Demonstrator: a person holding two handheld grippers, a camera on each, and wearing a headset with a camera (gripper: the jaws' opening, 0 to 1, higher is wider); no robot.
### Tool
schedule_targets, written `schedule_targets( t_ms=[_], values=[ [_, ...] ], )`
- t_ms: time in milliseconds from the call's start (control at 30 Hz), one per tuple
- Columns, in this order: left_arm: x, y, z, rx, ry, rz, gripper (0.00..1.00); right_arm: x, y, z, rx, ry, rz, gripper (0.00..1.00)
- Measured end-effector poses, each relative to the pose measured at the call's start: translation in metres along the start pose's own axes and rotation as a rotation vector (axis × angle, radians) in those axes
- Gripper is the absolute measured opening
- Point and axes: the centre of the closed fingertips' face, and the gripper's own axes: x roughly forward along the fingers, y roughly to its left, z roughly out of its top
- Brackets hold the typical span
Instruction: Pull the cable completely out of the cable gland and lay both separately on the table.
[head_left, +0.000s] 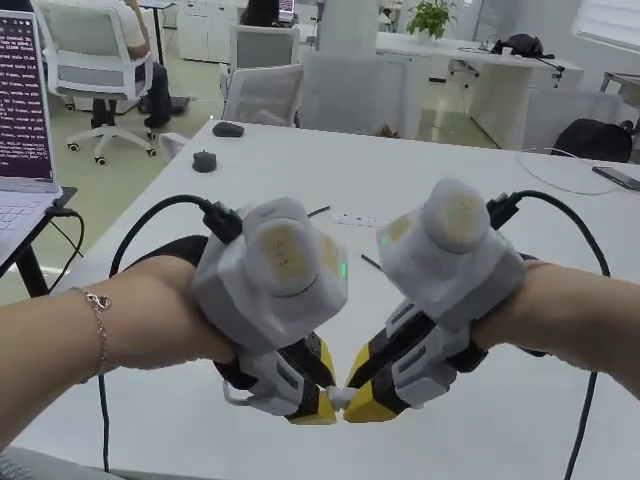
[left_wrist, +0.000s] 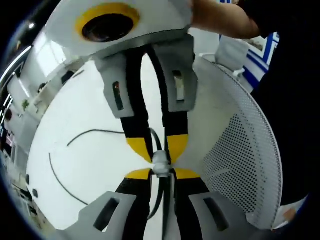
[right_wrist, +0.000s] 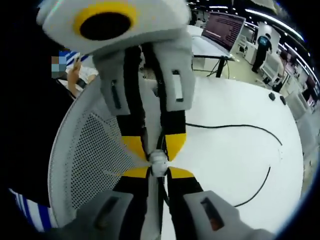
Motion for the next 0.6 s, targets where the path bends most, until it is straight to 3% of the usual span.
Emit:
schedule_targets(
  t_ms=[67,200,233,333,400,467,533,600],
  values=[
    [0.000,-0.001,0.000,-0.070,-0.020,-0.027,0.17,0.000,-0.001,0.001,-0.061,0.003,-0.043,0.12],
    [0.000,0.000,0.002,-0.199,-0.062,-0.070,0.17,-0.002,0.001,-0.001,-0.080,0.000,-0.103,0.12],
    [0.000,-0.001,0.002,-0.205,-0.066,-0.078,0.17,-0.001,0.002,-0.002,-0.080,-0.002,-0.104,0.12],
    [0.001,-0.003,0.002,-0.189,-0.066,-0.075,0.17,-0.001,0.002,-0.003,-0.064,-0.013,-0.123,0.14],
    [0.003,-0.002,0.005,-0.186,-0.081,-0.050,0.17,-0.004,0.003,-0.006,-0.007,-0.015,-0.130,0.23],
    [0.003,-0.002,0.005,-0.166,-0.069,-0.028,0.17,-0.008,-0.001,-0.009,0.030,-0.035,-0.162,0.26],
    [0.000,0.003,0.007,-0.123,-0.067,0.032,0.17,-0.013,-0.004,-0.017,0.033,-0.010,-0.192,0.22],
    [-0.003,0.006,0.010,-0.039,-0.059,0.095,0.17,-0.016,-0.009,-0.020,0.028,-0.009,-0.240,0.22]
  ],
)
